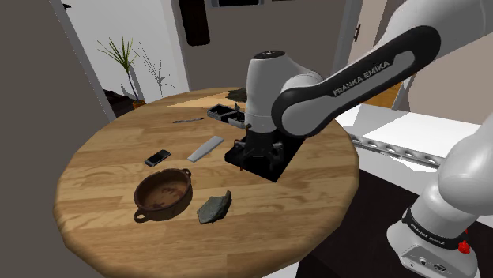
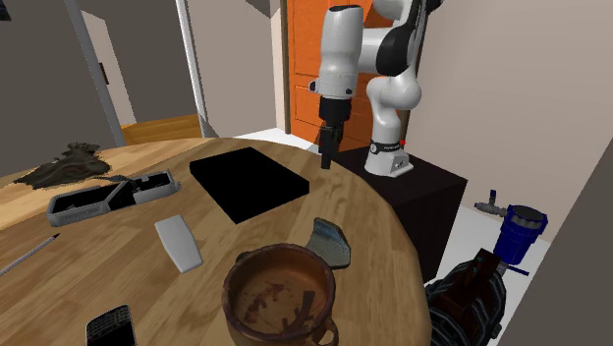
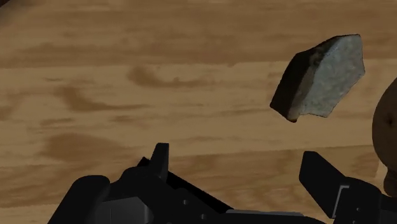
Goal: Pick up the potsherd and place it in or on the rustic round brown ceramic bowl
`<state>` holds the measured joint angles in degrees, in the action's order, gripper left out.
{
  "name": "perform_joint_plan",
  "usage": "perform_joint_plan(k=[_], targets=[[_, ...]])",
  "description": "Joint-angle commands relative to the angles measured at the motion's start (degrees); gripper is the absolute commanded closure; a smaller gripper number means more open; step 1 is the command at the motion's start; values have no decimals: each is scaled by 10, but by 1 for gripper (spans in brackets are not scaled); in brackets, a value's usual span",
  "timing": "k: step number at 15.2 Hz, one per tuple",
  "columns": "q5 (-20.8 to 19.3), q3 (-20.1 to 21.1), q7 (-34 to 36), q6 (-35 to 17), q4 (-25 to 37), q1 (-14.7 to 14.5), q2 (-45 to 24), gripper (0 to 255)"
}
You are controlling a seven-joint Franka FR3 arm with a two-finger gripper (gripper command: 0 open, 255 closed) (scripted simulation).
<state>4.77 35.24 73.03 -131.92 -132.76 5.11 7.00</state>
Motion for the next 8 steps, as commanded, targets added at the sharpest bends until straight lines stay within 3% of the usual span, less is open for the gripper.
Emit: perform_joint_plan(k=[1, 4, 8], targets=[[-38, 18, 65, -21, 28, 4, -59, 0], [-101, 21, 155, -39, 76, -7, -143, 0], [-169, -3, 253, -49, 150, -47, -245, 0]])
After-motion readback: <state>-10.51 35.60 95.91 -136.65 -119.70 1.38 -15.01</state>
